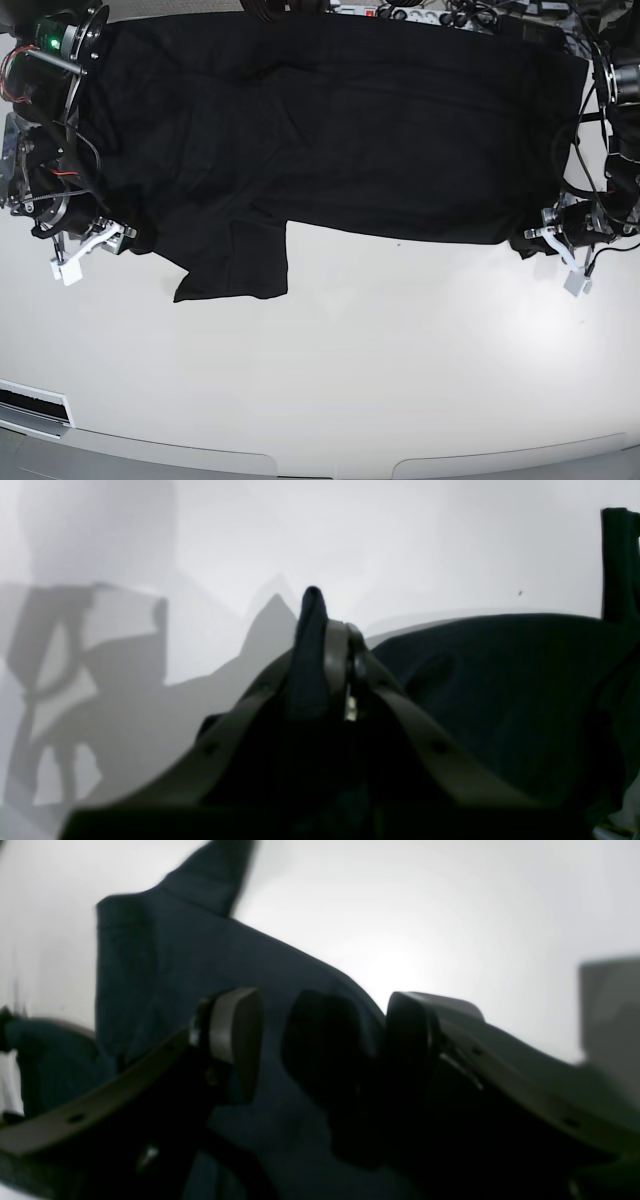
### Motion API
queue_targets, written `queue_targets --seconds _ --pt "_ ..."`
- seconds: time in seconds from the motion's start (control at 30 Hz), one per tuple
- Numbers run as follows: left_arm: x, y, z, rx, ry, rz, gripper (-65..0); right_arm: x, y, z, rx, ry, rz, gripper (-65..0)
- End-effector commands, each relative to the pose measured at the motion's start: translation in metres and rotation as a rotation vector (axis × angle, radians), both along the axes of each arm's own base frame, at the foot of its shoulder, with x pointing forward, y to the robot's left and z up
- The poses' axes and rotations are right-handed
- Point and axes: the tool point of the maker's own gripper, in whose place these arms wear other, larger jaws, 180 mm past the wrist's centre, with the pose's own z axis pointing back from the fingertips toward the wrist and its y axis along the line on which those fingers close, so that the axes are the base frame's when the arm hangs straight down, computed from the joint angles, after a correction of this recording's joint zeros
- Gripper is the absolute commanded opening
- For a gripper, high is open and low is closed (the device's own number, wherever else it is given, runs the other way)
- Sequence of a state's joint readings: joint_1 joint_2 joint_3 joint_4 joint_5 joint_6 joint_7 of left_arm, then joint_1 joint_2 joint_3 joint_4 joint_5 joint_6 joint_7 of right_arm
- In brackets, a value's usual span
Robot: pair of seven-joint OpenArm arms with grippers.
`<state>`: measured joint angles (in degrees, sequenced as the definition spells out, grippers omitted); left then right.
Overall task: Layout the t-shirt on the table in an organized manner, then fold the t-shirt properly
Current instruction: 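Grasp the shirt side edges with both grippers near the hem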
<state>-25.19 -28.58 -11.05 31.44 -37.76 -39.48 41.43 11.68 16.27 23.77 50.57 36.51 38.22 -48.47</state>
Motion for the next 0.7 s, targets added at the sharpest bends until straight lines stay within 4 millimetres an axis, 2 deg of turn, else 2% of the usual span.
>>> queue_targets --seconds 0.0,0.13,0.17,0.23,0.33,0.43,0.53,0.67 --pt "0.016 0.008 0.02 -0.008 -0.065 0.016 -65.0 0.008 -0.003 0.007 -0.012 -0.021 0.011 -23.9" --pt "0.016 0.008 0.02 -0.008 -0.065 0.015 -65.0 0.01 0.008 0.008 -0.021 -0.029 0.072 -24.9" --pt "0.016 0.008 0.02 -0.008 -0.065 0.015 -65.0 0.011 0.01 0.008 -0.023 -0.034 0.078 -26.9" --pt "0.016 0.008 0.02 -0.008 -0.063 0.014 -65.0 0.016 0.012 0.01 -0.031 -0.061 0.079 -38.0" --pt "0.017 0.007 0.021 -0.008 -0.068 0.014 -65.0 0.025 0.01 0.012 -0.082 -0.093 0.09 -65.0" --pt "0.02 0.007 0.025 -0.004 -0.083 0.008 -65.0 0.038 0.006 0.021 -0.12 -0.108 0.107 -65.0" --pt "0.027 0.008 0.036 0.015 -0.117 -0.01 -65.0 0.056 0.002 0.041 -0.143 -0.145 0.122 -65.0" --pt "0.033 0.016 0.054 0.06 -0.148 -0.041 -65.0 0.068 -0.003 0.068 -0.204 -0.195 0.158 -65.0"
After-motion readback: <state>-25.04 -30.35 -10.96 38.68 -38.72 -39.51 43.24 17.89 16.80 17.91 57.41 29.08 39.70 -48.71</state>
